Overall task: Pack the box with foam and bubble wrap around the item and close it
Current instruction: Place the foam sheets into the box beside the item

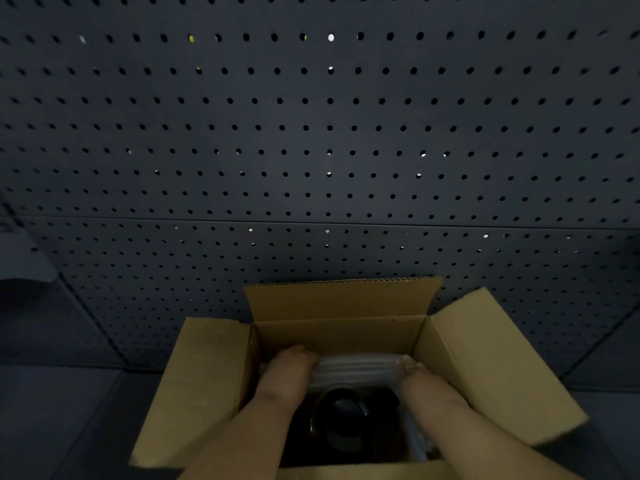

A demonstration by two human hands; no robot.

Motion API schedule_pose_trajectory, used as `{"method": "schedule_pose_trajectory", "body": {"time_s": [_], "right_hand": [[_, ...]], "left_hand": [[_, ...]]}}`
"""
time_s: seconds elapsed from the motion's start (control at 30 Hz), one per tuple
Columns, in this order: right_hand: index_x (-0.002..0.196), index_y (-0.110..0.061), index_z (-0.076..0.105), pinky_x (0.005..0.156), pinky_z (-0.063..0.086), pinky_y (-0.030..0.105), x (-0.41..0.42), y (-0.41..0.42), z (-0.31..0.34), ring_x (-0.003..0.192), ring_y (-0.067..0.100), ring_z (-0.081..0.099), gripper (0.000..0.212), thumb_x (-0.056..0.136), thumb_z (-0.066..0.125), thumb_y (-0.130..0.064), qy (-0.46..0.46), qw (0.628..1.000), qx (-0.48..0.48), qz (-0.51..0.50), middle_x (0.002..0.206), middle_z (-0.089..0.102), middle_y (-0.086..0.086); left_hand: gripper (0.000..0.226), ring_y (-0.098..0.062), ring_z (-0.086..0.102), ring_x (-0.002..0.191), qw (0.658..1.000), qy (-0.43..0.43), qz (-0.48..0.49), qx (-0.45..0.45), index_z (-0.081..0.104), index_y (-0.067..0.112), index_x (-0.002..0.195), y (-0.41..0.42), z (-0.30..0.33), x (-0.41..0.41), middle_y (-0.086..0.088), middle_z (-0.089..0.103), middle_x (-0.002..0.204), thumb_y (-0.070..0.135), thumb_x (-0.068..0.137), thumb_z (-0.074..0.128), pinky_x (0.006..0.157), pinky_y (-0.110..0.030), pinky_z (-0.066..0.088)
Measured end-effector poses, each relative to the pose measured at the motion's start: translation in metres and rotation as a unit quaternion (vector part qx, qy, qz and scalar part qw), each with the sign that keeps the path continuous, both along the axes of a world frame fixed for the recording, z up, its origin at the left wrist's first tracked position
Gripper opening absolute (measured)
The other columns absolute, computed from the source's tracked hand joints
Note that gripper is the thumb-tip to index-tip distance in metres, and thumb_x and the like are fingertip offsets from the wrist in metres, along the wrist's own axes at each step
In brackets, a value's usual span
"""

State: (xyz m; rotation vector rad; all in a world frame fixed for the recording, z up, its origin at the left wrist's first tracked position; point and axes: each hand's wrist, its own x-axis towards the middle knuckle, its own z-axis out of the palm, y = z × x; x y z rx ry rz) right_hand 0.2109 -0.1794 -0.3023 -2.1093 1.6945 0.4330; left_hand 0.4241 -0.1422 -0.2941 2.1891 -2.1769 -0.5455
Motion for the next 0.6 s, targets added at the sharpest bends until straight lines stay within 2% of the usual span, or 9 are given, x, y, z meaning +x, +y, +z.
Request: {"method": "schedule_pose_trajectory", "body": {"time_s": [0.07,0.17,0.23,0.27,0.33,0.4,0.5,0.6], "right_hand": [[0.151,-0.002,0.006,0.12,0.011,0.036,0.0,0.0,0.001,0.149,0.028,0.007,0.051,0.102,0.021,-0.003,0.042,0.998,-0.028,0.036,0.162,-0.001,0.011],[0.152,-0.004,0.0,0.122,0.011,0.036,-0.004,0.0,0.005,0.149,0.027,0.006,0.051,0.104,0.017,-0.008,0.058,0.994,0.003,0.092,0.162,-0.004,0.009],[0.151,-0.002,0.008,0.12,0.019,0.036,0.002,0.0,0.018,0.147,0.029,0.016,0.054,0.103,0.03,-0.01,0.06,0.996,0.009,0.07,0.161,0.006,0.013],[0.151,-0.001,0.008,0.119,0.02,0.035,0.004,0.0,0.021,0.146,0.028,0.018,0.061,0.1,0.04,-0.009,0.058,0.996,-0.003,0.073,0.16,0.006,0.013],[0.151,-0.004,-0.004,0.12,0.016,0.032,0.007,0.001,0.029,0.148,0.025,0.011,0.084,0.094,0.057,-0.01,0.053,0.997,0.004,0.062,0.161,-0.003,0.009],[0.152,-0.009,-0.004,0.121,0.017,0.032,0.009,0.001,0.037,0.147,0.024,0.013,0.09,0.091,0.061,-0.01,0.058,0.996,-0.001,0.072,0.161,0.0,0.006],[0.15,-0.011,0.021,0.114,0.033,0.035,0.008,0.014,0.058,0.139,0.025,0.032,0.069,0.091,0.057,-0.007,0.023,0.993,-0.073,0.087,0.153,0.029,0.009],[0.132,-0.01,0.049,0.092,0.044,0.03,0.007,0.029,0.077,0.121,0.024,0.046,0.043,0.089,0.051,-0.004,0.008,0.978,-0.182,0.105,0.13,0.05,0.007]], "left_hand": [[0.035,-0.024,0.051,0.118,1.0,0.0,-0.001,-0.006,0.057,0.019,0.126,0.002,0.002,-0.001,-0.007,0.052,0.127,0.01,0.095,0.044,0.093,-0.029,0.04],[0.039,-0.024,0.049,0.121,1.0,-0.005,-0.001,-0.006,0.053,0.021,0.131,0.006,0.005,-0.003,-0.006,0.05,0.13,0.008,0.095,0.043,0.096,-0.03,0.039],[0.041,-0.024,0.049,0.121,1.0,-0.007,0.005,-0.014,0.053,0.022,0.131,0.009,0.007,-0.004,-0.005,0.05,0.13,0.007,0.094,0.044,0.096,-0.032,0.041],[0.042,-0.024,0.049,0.121,1.0,-0.011,0.009,-0.019,0.052,0.022,0.131,0.011,0.009,-0.005,-0.005,0.05,0.13,0.005,0.094,0.044,0.096,-0.033,0.042],[0.039,-0.025,0.051,0.117,0.999,-0.018,0.019,-0.032,0.052,0.02,0.13,0.013,0.012,-0.007,-0.005,0.051,0.128,0.006,0.094,0.044,0.096,-0.038,0.046],[0.032,-0.024,0.051,0.113,0.998,-0.018,0.027,-0.056,0.053,0.018,0.127,0.016,0.018,-0.009,-0.005,0.054,0.123,0.013,0.097,0.043,0.093,-0.041,0.049],[0.03,-0.022,0.05,0.109,0.993,-0.033,0.026,-0.107,0.057,0.016,0.119,0.024,0.036,-0.017,-0.004,0.056,0.116,0.03,0.1,0.037,0.089,-0.038,0.049],[0.035,-0.02,0.052,0.107,0.983,-0.063,0.026,-0.17,0.059,0.016,0.112,0.034,0.059,-0.024,-0.003,0.058,0.115,0.037,0.101,0.033,0.085,-0.035,0.049]]}}
